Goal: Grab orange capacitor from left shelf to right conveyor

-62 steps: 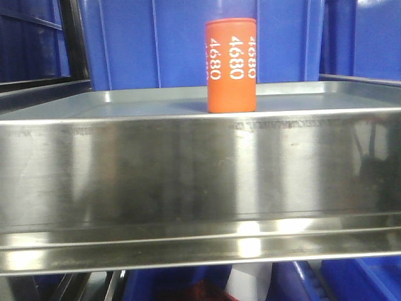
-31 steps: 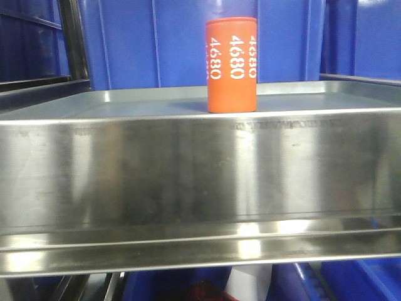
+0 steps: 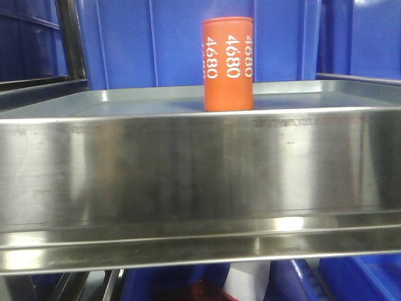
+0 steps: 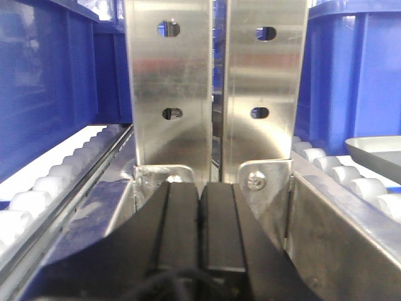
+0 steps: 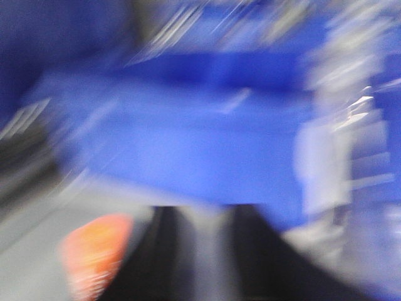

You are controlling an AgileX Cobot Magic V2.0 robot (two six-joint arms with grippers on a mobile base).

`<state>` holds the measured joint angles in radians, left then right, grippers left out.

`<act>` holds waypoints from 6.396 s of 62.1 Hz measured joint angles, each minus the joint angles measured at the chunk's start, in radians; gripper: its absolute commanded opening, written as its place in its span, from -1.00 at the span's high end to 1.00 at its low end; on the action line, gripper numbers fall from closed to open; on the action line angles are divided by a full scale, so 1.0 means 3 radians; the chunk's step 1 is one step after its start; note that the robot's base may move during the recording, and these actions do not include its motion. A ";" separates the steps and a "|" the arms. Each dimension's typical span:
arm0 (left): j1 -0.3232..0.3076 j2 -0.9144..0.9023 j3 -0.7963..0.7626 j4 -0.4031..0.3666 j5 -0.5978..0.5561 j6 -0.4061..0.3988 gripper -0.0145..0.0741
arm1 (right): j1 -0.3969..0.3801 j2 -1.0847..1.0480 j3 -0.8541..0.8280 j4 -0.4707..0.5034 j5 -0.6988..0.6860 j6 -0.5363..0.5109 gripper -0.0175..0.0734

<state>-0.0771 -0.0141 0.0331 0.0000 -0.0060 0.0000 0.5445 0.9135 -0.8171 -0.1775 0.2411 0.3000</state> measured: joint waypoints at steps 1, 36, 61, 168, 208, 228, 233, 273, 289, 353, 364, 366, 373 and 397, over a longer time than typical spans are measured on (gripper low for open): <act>0.0000 0.0000 0.0000 0.0000 0.0000 0.0000 0.91 | 0.0033 0.0060 -0.0015 0.0000 0.0000 -0.0005 -0.78; 0.0000 0.0000 0.0000 0.0000 0.0000 0.0000 0.91 | 0.0489 0.1222 -0.0098 0.0083 -0.0293 -0.0005 -0.74; 0.0000 0.0000 0.0000 0.0000 0.0000 0.0000 0.91 | 0.0489 0.1495 -0.0105 0.0083 -0.0361 -0.0005 0.37; 0.0000 0.0000 0.0000 0.0000 0.0000 0.0000 0.91 | 0.0823 -0.2694 0.1087 0.0005 0.0853 -0.0008 0.49; 0.0000 0.0000 0.0000 0.0000 0.0000 0.0000 0.91 | 0.0823 -0.2694 0.1094 -0.0003 0.0860 -0.0008 0.49; 0.0000 0.0000 0.0000 0.0000 0.0000 0.0000 0.91 | 0.0823 -0.2694 0.1094 -0.0003 0.0860 -0.0008 0.49; 0.0000 0.0000 0.0000 0.0000 0.0000 0.0000 0.91 | 0.0823 -0.2694 0.1094 -0.0003 0.0860 -0.0008 0.49; 0.0000 0.0000 0.0000 0.0000 0.0000 0.0000 0.91 | 0.0823 -0.2694 0.1094 -0.0003 0.0860 -0.0008 0.49; 0.0000 0.0000 0.0000 0.0000 0.0000 0.0000 0.91 | 0.0823 -0.2701 0.1094 -0.0003 0.0860 -0.0008 0.49; 0.0000 0.0000 0.0000 0.0000 0.0000 0.0000 0.91 | 0.0823 -0.2715 0.1094 -0.0003 0.0860 -0.0008 0.49; 0.0000 0.0000 0.0000 0.0000 0.0000 0.0000 0.91 | 0.0823 -0.2715 0.1094 -0.0003 0.0860 -0.0008 0.49; 0.0000 0.0000 0.0000 0.0000 0.0000 0.0000 0.91 | 0.0823 -0.2715 0.1094 -0.0003 0.0860 -0.0008 0.49; 0.0000 0.0000 0.0000 0.0000 0.0000 0.0000 0.91 | 0.0823 -0.2715 0.1094 -0.0003 0.0860 -0.0008 0.49; 0.0000 0.0000 0.0000 0.0000 0.0000 0.0000 0.91 | 0.0823 -0.2715 0.1101 -0.0003 0.0860 -0.0008 0.49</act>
<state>-0.0771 -0.0141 0.0331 0.0000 -0.0060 0.0000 0.7915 0.0989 -0.4868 -0.1784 0.4992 0.2976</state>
